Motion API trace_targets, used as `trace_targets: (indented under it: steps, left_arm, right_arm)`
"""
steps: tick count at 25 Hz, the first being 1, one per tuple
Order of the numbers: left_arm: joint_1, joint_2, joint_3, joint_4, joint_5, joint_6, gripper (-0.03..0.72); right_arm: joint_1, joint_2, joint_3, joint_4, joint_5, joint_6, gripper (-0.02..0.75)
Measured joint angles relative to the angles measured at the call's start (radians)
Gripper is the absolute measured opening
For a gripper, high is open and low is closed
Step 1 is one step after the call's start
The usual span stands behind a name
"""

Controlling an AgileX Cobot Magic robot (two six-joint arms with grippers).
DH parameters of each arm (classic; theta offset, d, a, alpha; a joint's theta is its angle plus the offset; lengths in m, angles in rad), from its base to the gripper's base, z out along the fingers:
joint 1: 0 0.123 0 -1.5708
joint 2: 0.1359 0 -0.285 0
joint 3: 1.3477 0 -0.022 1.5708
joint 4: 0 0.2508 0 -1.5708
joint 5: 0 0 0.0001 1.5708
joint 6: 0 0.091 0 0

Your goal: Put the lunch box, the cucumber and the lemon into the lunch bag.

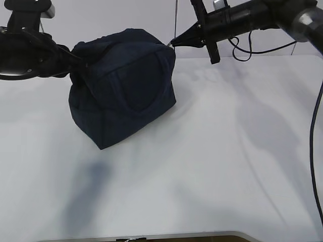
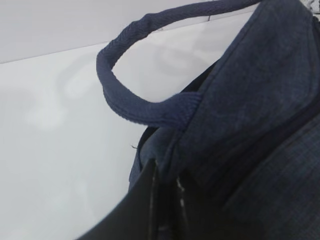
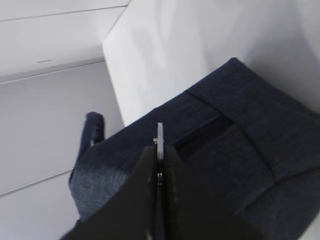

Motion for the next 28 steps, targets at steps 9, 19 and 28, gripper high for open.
trace_targets:
  steps: [9,19,28]
  left_arm:
    - [0.000,0.000,0.000,0.000,0.000,0.000,-0.013]
    - [0.002,0.000,0.000,0.000,0.019,0.000,-0.013]
    - [0.002,0.000,0.000,0.000,0.025,0.000,-0.013]
  right_arm:
    - [-0.006,0.016,0.000,0.031,-0.035,0.004,0.005]
    - [-0.008,0.035,-0.001,-0.051,-0.041,0.013,0.005]
    - [-0.008,0.046,-0.002,-0.078,-0.015,0.007,0.005]
